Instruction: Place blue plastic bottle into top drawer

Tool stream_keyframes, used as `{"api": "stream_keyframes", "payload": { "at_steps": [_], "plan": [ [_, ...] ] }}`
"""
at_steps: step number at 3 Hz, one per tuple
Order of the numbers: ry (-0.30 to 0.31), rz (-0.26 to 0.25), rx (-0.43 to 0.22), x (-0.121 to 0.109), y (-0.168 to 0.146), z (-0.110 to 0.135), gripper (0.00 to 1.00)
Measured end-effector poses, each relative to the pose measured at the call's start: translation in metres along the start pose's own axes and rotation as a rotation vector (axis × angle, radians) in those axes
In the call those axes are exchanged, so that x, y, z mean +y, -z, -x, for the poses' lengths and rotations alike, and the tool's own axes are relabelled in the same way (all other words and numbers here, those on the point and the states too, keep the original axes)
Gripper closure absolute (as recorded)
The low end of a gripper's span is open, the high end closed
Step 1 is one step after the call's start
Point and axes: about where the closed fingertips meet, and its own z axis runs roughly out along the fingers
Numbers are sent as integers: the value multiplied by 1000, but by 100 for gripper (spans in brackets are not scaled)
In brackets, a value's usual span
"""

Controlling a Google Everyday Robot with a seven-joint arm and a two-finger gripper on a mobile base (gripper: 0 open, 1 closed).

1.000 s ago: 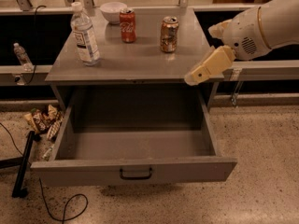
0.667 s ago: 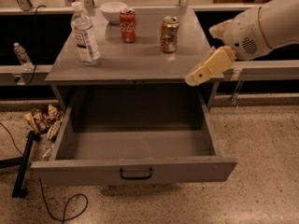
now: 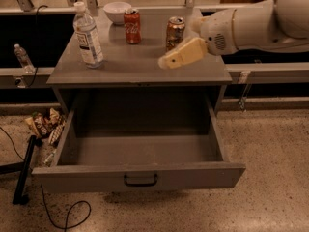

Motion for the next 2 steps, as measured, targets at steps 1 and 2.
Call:
{"api": "stream_keyframes", "payload": {
  "at_steps": [1, 2],
  "plan": [
    [0, 50, -120, -7, -49, 30, 0],
    [19, 103, -179, -3, -101, 48, 0]
  ]
}}
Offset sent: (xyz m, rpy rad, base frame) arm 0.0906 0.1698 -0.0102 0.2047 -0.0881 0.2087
